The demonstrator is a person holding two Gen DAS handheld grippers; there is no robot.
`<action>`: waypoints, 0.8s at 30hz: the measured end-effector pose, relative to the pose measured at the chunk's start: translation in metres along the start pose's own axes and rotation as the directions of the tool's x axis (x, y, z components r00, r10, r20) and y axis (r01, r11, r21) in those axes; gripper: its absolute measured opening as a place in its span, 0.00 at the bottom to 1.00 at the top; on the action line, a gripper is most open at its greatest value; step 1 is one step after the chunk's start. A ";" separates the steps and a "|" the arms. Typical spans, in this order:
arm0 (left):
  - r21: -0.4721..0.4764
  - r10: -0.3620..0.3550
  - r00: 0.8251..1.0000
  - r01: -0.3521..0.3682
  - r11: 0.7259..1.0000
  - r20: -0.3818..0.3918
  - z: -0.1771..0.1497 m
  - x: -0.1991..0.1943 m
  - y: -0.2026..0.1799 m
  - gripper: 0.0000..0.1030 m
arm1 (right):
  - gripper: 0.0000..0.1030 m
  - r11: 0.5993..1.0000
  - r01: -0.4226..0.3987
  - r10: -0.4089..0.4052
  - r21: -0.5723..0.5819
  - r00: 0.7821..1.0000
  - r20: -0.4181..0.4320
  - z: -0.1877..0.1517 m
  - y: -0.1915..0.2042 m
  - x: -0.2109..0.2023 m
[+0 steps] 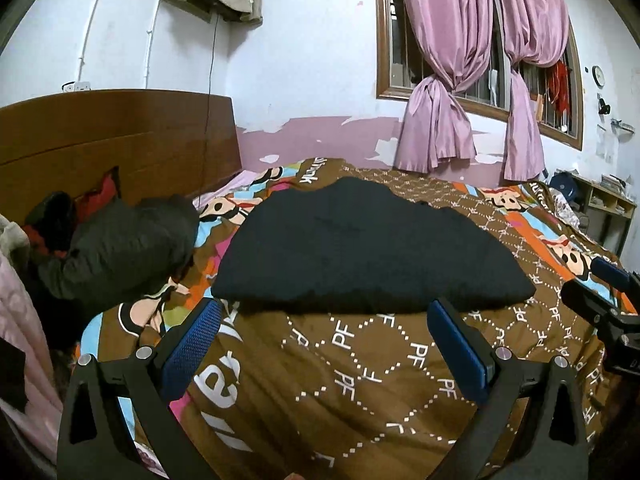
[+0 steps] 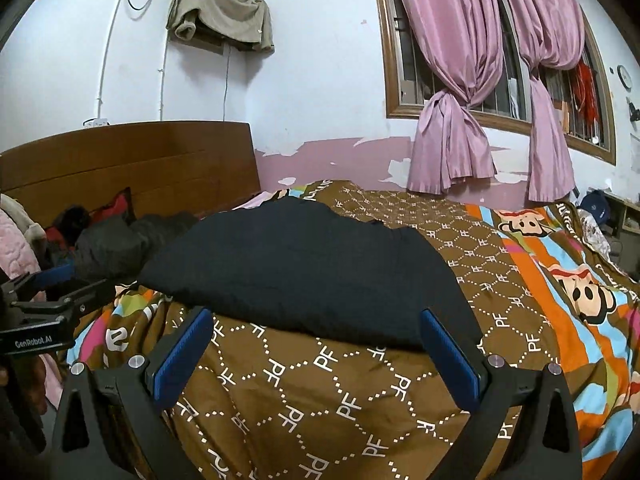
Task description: Fold large clothes
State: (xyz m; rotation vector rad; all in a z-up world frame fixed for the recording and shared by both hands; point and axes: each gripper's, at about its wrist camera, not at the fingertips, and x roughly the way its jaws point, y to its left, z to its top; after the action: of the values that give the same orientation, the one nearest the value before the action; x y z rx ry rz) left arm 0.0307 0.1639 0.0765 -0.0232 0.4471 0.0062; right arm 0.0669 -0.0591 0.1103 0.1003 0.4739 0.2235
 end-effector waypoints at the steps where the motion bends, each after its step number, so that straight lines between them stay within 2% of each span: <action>1: 0.002 0.002 1.000 -0.002 1.000 -0.002 -0.002 0.000 0.000 0.98 | 1.00 1.000 0.000 0.000 0.002 1.000 -0.003 0.000 0.000 0.001; 24: 0.025 0.009 1.000 -0.009 1.000 -0.024 -0.019 0.004 -0.002 0.98 | 1.00 1.000 0.008 -0.007 0.012 1.000 -0.024 -0.005 -0.002 0.005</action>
State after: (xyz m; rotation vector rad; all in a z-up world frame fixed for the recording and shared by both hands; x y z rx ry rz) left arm 0.0259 0.1614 0.0580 0.0031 0.4712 0.0090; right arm 0.0688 -0.0600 0.1032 0.1082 0.4996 0.2147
